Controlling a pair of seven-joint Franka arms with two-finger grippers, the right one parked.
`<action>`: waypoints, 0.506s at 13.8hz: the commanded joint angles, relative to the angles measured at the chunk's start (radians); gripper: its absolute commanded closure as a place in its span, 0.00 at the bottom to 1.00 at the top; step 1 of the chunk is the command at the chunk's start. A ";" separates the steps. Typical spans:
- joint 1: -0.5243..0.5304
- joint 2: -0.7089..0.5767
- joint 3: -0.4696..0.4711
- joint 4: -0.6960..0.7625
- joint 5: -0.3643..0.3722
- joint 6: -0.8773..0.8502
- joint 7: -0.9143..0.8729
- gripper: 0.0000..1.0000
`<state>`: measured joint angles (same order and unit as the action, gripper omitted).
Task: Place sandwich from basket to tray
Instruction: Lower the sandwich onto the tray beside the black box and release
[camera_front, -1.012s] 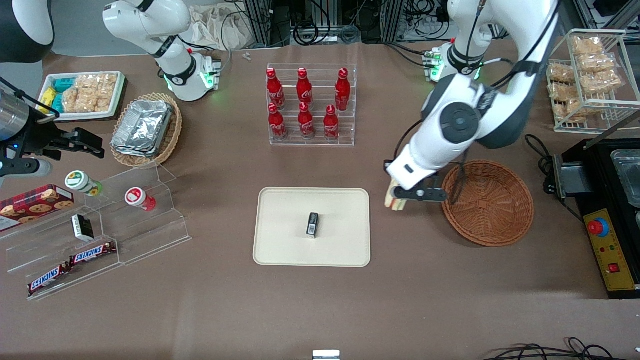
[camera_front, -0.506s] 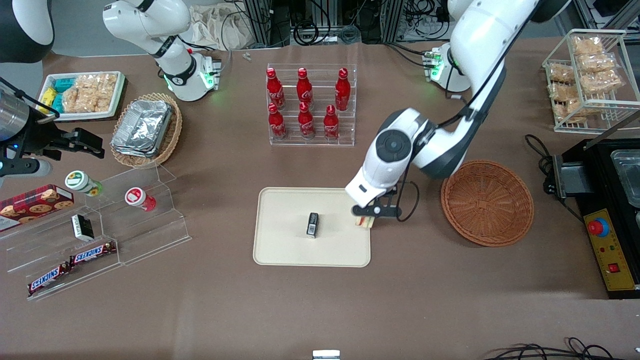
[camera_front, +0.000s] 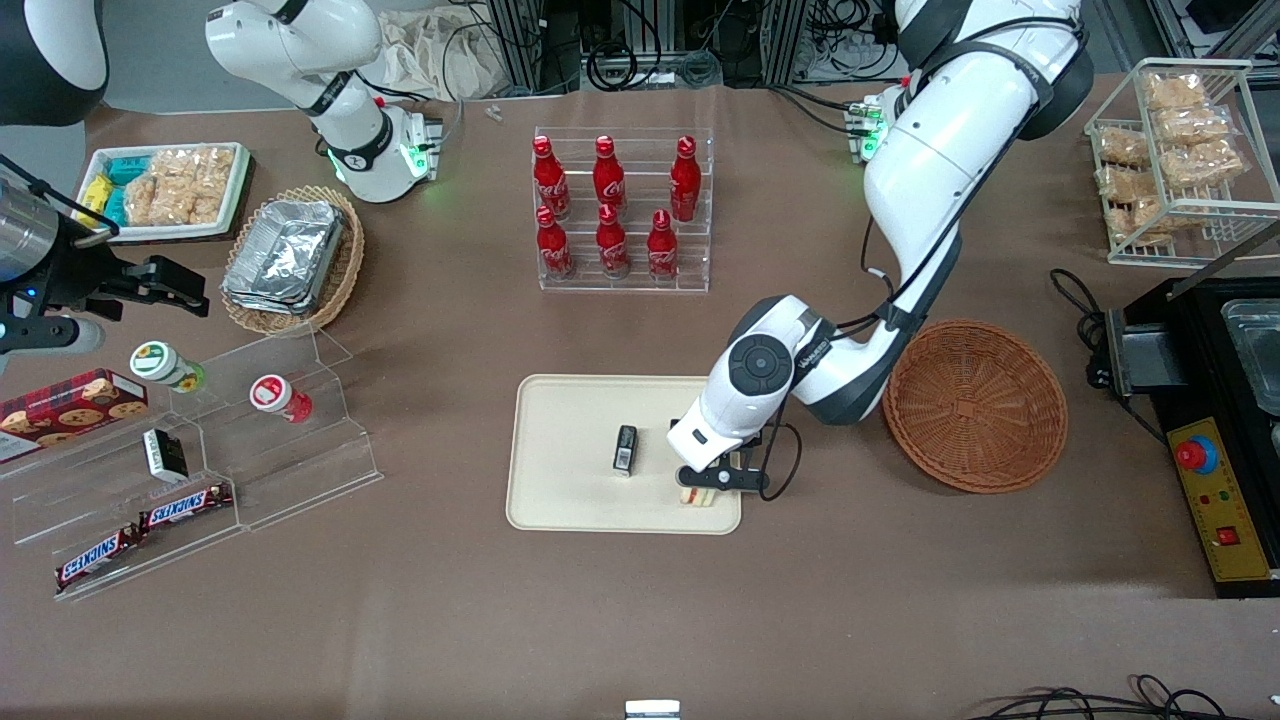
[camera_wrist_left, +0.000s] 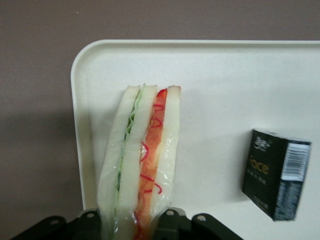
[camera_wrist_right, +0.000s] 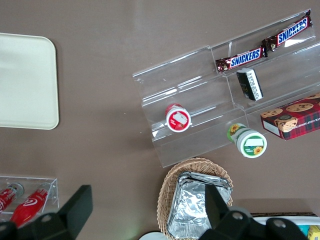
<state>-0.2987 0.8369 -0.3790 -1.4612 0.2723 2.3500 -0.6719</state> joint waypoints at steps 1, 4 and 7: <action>-0.016 0.005 0.020 0.027 0.021 0.000 -0.028 0.06; -0.007 -0.062 0.020 0.018 0.005 -0.024 -0.122 0.00; -0.005 -0.201 0.032 -0.031 0.021 -0.085 -0.287 0.00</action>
<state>-0.2978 0.7602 -0.3677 -1.4345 0.2742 2.3267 -0.8585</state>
